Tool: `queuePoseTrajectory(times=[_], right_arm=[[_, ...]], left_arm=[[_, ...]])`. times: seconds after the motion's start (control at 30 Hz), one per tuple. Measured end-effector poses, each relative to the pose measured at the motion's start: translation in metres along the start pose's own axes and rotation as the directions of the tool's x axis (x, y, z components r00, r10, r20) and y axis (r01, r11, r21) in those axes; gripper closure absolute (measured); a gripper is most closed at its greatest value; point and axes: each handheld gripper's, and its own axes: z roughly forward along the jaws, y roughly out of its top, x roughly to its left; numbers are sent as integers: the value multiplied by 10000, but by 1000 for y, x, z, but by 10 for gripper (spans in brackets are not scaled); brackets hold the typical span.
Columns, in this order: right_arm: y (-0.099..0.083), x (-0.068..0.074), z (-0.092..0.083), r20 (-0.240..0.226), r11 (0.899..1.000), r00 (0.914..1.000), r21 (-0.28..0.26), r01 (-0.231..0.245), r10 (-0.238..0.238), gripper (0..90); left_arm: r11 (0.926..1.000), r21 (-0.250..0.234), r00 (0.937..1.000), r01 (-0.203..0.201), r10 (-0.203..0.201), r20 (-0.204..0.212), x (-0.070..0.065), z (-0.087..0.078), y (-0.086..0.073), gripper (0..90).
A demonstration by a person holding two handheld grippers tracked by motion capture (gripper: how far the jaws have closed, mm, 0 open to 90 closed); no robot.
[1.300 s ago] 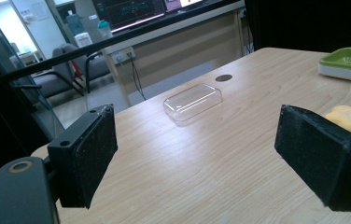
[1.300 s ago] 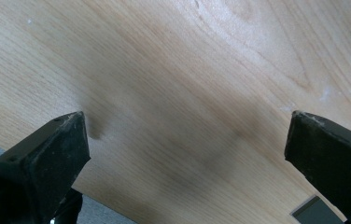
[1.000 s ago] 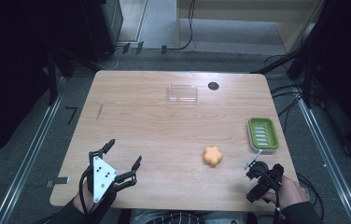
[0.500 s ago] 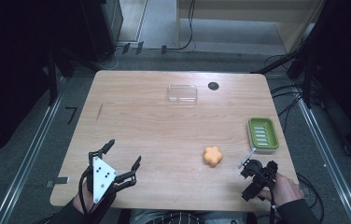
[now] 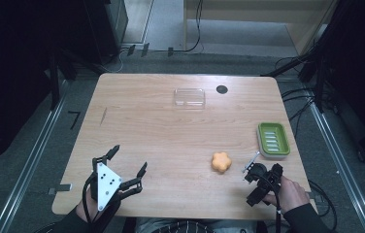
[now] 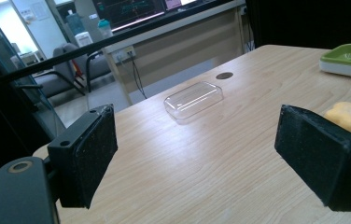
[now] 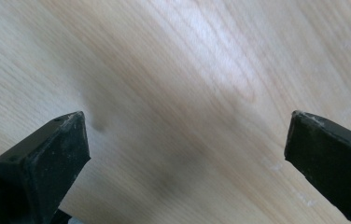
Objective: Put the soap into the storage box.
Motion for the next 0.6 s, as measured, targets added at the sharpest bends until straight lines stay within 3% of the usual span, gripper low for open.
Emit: queuePoseTrajectory(times=[0.6], right_arm=[[22, 1, -1, 15, 9991, 9993, -166, 382, -382, 0]], left_arm=[[10000, 7, 10000, -10, 10, 5, 0, 0, 0, 135]])
